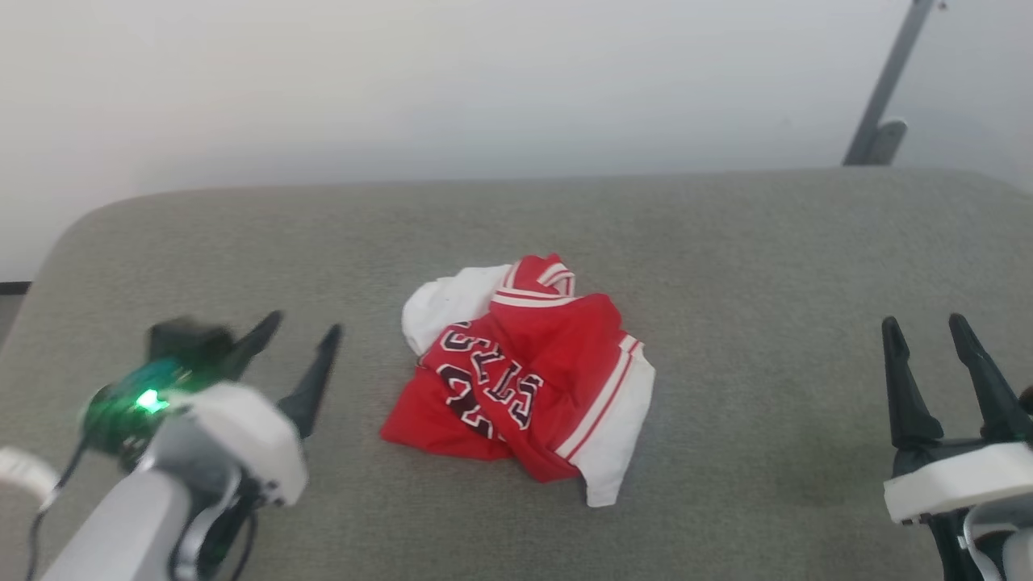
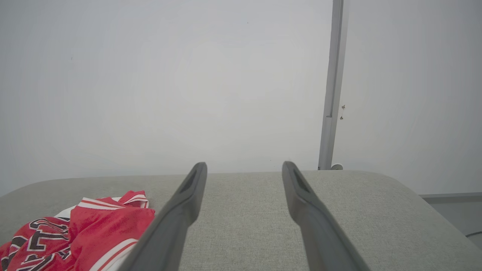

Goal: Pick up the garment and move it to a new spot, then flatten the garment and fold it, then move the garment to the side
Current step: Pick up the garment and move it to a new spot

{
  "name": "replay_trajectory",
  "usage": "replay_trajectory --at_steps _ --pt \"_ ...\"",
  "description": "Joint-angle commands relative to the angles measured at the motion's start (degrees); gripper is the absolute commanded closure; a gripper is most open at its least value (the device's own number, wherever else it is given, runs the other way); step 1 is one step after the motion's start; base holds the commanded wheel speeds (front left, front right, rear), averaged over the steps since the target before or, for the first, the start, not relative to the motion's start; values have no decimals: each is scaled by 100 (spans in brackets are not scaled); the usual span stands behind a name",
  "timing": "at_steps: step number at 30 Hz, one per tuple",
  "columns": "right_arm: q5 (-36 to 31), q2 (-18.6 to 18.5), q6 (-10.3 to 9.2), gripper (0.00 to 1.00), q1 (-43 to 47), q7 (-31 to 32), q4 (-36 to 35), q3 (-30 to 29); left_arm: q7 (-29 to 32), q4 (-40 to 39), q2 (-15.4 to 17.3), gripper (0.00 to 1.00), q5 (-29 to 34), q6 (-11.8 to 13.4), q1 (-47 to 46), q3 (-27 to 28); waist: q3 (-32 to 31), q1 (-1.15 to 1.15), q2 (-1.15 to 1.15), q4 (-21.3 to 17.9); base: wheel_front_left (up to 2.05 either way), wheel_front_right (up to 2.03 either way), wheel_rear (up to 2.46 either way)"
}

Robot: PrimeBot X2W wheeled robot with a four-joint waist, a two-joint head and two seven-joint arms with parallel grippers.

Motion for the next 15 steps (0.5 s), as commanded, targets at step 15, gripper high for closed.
replay_trajectory --at_steps 15 --pt "-79 164 -2 0 384 87 -141 -210 -925 -828 552 0 -547 455 1785 1116 -259 0 0 445 0 0 0"
